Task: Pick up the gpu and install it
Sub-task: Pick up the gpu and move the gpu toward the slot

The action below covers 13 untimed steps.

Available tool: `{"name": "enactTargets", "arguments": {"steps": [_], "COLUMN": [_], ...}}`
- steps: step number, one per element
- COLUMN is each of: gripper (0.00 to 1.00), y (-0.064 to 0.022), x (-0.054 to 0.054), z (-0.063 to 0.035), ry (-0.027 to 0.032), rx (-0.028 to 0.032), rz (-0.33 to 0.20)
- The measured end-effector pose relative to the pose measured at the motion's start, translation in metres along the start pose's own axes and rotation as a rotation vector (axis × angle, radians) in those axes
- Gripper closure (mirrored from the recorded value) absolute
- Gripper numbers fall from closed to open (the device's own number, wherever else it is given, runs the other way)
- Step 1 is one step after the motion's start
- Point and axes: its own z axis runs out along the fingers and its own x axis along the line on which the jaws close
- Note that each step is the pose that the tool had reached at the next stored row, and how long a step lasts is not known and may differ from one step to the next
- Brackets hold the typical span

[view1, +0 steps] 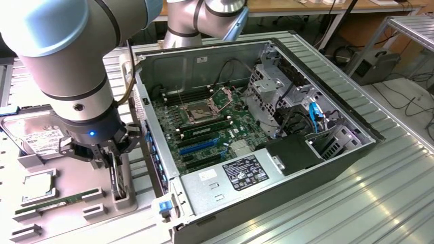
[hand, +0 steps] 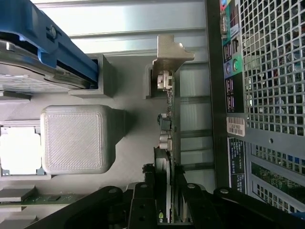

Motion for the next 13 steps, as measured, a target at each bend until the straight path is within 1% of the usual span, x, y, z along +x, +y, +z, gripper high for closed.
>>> {"name": "enactTargets", "arguments": {"steps": [4,7,10,13], "gripper": [0.74,0.74,0.74,0.74], "y": [0.0,0.0001,0.0002,0.0006], "x": [0.0,0.0,0.0,0.0], "z": [-0.0003,-0.0027,-0.0073,-0.0159], "ry": [-0.0001,0.0003,0.0003,0.0004], "rx": [-0.0015,-0.002,-0.0028,-0.0032], "rz": [-0.003,-0.003,-0.005,-0.007]}}
